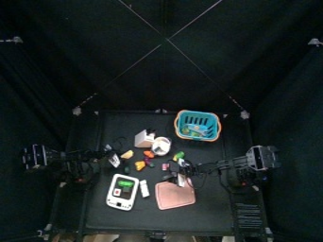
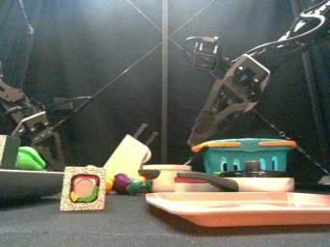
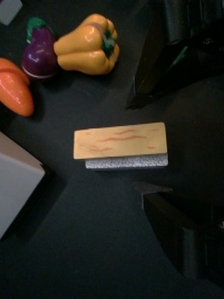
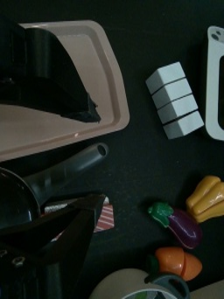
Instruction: Grab eggplant
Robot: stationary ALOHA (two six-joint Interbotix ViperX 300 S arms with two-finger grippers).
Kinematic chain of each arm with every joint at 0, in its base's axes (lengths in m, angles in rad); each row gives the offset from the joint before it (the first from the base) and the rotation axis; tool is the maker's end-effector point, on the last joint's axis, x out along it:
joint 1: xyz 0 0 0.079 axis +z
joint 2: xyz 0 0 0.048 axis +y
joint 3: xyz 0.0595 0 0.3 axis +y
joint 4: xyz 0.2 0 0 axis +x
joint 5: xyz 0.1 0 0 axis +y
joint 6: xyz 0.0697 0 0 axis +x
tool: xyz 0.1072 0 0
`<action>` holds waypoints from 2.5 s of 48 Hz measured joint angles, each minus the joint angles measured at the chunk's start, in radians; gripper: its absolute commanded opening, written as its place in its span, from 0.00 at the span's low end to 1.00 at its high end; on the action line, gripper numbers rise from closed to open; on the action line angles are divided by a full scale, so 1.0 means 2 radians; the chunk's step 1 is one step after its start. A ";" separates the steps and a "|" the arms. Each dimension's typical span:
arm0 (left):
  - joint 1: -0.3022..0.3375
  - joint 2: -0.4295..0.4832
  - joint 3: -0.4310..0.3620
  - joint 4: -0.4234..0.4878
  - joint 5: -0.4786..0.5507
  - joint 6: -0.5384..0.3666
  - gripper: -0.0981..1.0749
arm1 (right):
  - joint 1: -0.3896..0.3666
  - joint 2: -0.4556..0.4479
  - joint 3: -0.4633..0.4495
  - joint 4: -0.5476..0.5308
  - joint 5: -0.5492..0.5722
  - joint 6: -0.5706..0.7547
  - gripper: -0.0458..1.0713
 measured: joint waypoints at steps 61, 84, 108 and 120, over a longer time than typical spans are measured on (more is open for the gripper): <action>-0.294 -0.146 0.035 0.002 -0.199 -0.002 0.93 | -0.050 0.210 -0.298 0.041 0.226 0.005 0.91; -0.340 -0.145 0.029 0.005 -0.202 -0.004 0.93 | -0.067 0.239 -0.316 0.024 0.239 0.005 0.91; -0.340 -0.145 0.029 0.004 -0.202 -0.004 0.93 | -0.067 0.252 -0.324 0.024 0.240 0.007 0.91; -0.340 -0.145 0.029 0.004 -0.202 -0.004 0.93 | -0.067 0.266 -0.334 0.023 0.241 0.005 0.90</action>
